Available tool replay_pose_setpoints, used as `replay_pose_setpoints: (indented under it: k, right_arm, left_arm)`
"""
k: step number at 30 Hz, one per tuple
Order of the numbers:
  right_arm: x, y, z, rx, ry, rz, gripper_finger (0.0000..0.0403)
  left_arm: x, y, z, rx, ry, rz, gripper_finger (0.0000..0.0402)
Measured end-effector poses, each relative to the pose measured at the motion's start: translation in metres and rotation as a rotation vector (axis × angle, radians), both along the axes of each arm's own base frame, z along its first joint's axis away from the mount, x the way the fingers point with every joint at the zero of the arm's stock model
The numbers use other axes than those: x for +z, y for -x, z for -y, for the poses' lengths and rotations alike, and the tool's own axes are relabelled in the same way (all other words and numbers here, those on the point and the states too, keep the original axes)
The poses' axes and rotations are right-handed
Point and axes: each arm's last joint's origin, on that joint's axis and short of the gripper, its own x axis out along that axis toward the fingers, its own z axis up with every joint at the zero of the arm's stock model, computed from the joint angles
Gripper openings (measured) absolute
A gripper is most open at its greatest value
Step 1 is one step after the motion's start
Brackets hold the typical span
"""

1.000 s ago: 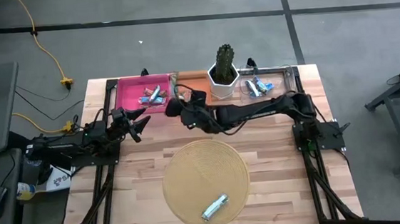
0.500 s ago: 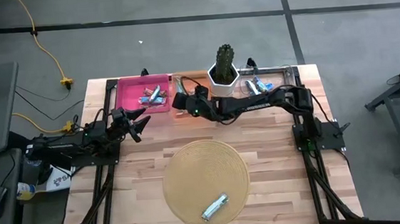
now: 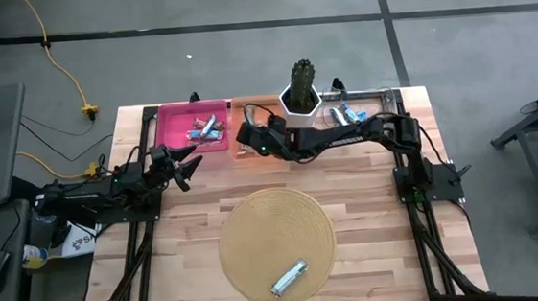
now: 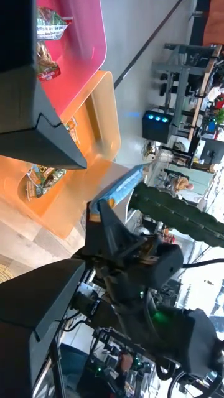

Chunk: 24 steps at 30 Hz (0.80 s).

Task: Pick and place Granola Bars by type
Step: Put the yellow granola bar into the orange bin

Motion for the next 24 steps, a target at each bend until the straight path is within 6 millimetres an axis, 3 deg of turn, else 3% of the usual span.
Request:
replay_pose_setpoints:
  k: [24]
  right_arm:
    - [-0.011,0.009,-0.003,0.061,-0.032,-0.172,0.0157]
  left_arm:
    - [0.0,0.0,0.0,0.0,0.0,0.0,0.0245]
